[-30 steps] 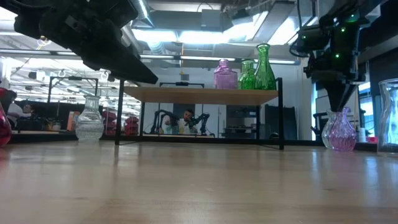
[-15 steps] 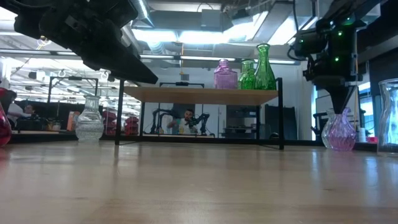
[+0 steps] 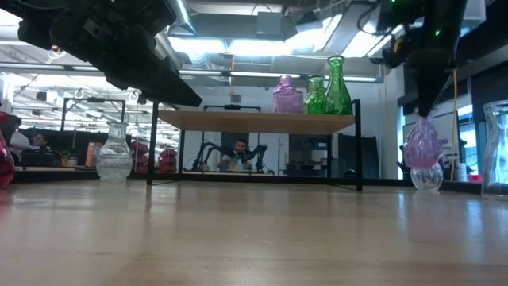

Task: Sort vases onto shelf
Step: Put the pink vase on the shelf aligned with the other pink vases

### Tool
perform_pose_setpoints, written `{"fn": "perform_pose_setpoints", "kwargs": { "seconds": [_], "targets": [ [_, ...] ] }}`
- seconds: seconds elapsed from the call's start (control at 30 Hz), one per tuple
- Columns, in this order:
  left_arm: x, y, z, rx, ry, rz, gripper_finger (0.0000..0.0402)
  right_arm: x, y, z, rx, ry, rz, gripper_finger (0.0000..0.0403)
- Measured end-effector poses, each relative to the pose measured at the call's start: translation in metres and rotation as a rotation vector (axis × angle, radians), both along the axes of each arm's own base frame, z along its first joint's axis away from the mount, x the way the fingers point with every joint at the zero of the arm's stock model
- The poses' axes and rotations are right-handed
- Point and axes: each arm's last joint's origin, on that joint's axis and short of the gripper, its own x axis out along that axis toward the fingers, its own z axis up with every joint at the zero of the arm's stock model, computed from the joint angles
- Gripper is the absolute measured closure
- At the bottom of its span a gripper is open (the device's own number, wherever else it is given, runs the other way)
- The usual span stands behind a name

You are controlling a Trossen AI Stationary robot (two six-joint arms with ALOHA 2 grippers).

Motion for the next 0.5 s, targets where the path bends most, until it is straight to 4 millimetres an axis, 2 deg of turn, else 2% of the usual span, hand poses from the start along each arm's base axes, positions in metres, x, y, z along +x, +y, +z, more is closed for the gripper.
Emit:
{"fn": "perform_pose_setpoints", "kwargs": {
  "seconds": [0.27,0.5],
  "targets": [
    [0.0,0.0,0.0,0.0,0.0,0.0,0.0254,0.013,0.054,0.016,0.069,-0.068,0.156,0.0402],
    [0.0,0.0,0.0,-0.001,-0.002,0.0,0.0254,0.042,0.099,0.03,-0.047,-0.054,0.413,0.0402]
  ]
}}
